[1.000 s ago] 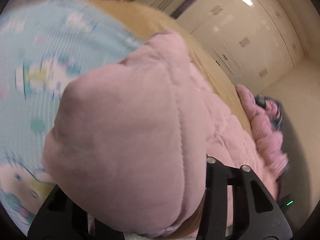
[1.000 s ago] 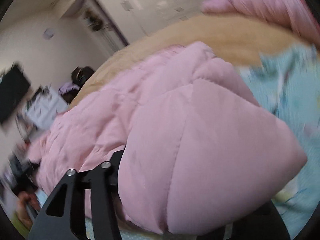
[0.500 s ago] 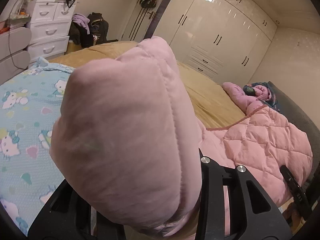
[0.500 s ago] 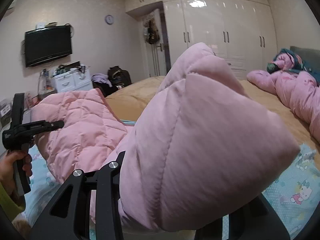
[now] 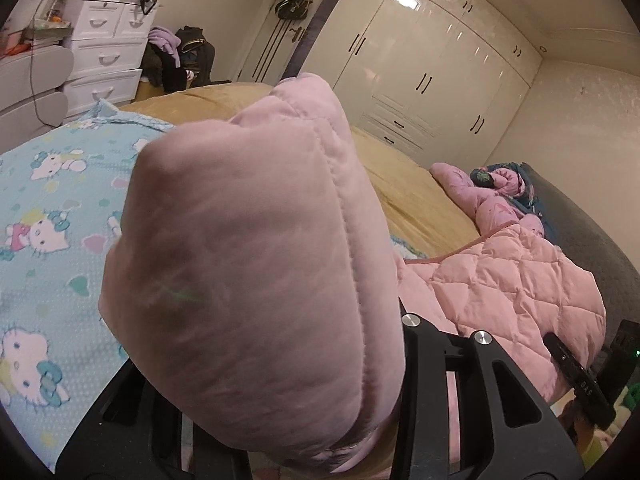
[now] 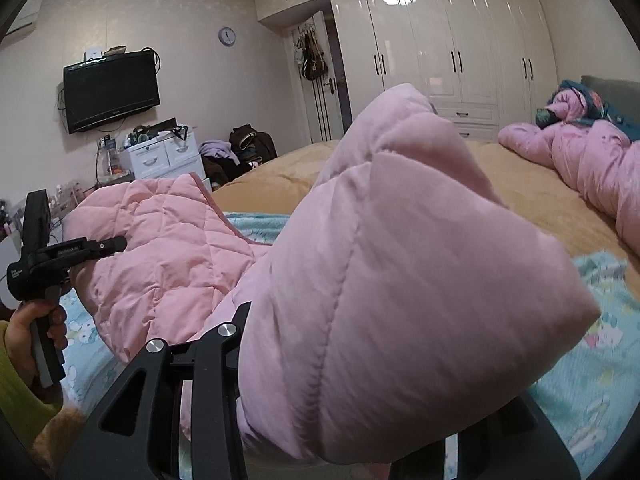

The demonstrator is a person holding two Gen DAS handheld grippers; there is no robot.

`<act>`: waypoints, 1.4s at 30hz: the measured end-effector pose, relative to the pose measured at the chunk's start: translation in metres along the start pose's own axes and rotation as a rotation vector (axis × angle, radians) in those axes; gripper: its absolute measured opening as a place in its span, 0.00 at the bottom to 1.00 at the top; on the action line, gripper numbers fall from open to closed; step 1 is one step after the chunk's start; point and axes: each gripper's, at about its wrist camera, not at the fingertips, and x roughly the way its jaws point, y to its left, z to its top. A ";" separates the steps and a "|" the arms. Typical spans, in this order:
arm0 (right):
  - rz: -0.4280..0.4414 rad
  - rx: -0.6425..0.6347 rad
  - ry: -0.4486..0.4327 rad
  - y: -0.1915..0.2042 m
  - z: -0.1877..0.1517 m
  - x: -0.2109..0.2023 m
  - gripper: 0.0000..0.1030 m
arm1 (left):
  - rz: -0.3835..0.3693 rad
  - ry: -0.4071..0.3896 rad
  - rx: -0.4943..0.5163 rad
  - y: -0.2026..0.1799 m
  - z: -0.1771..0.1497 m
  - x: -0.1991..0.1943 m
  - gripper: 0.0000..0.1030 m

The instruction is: Fold large clothes

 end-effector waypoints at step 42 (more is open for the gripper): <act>-0.277 0.181 -0.128 0.001 -0.035 -0.175 0.96 | 0.269 -0.103 0.044 0.038 -0.037 -0.130 0.91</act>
